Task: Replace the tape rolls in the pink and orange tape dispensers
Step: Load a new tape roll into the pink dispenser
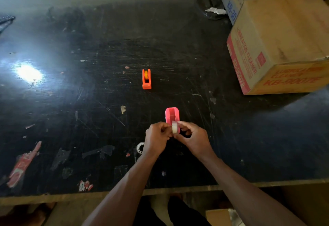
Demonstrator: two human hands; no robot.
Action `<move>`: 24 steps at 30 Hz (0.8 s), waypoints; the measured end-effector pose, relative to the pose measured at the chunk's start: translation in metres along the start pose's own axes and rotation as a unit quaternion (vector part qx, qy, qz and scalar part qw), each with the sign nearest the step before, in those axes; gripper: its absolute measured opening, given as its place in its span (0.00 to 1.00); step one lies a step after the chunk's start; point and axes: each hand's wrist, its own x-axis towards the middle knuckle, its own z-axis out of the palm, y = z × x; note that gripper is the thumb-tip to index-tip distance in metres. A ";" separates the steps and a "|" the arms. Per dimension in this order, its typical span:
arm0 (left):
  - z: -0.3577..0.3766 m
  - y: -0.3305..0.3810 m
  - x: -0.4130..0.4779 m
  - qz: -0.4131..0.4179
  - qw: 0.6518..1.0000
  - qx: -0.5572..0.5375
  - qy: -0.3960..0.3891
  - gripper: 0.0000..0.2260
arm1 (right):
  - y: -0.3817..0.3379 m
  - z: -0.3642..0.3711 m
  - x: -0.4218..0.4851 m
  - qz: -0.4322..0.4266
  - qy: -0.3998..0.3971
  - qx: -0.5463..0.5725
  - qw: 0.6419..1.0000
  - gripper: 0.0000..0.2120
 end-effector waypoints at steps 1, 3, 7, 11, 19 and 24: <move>-0.001 0.002 0.004 0.001 1.000 -0.003 0.004 0.05 | -0.002 0.001 0.001 0.007 0.010 0.011 1.000 0.25; -0.003 0.004 0.010 0.002 1.000 -0.003 0.012 0.05 | -0.006 0.002 0.004 0.013 0.022 0.024 0.999 0.21; -0.002 0.008 0.027 -0.007 1.000 -0.003 0.013 0.04 | -0.012 0.002 0.019 0.020 0.043 0.025 0.999 0.17; -0.001 0.011 0.039 -0.015 1.000 0.004 0.015 0.04 | -0.011 0.004 0.035 0.025 0.042 -0.002 0.999 0.16; 0.003 0.010 0.050 -0.027 0.999 0.021 0.026 0.04 | -0.009 0.007 0.045 0.030 0.040 -0.010 0.999 0.13; 0.007 0.013 0.051 -0.032 0.996 0.065 0.053 0.04 | -0.006 0.007 0.047 0.037 0.031 -0.024 0.999 0.14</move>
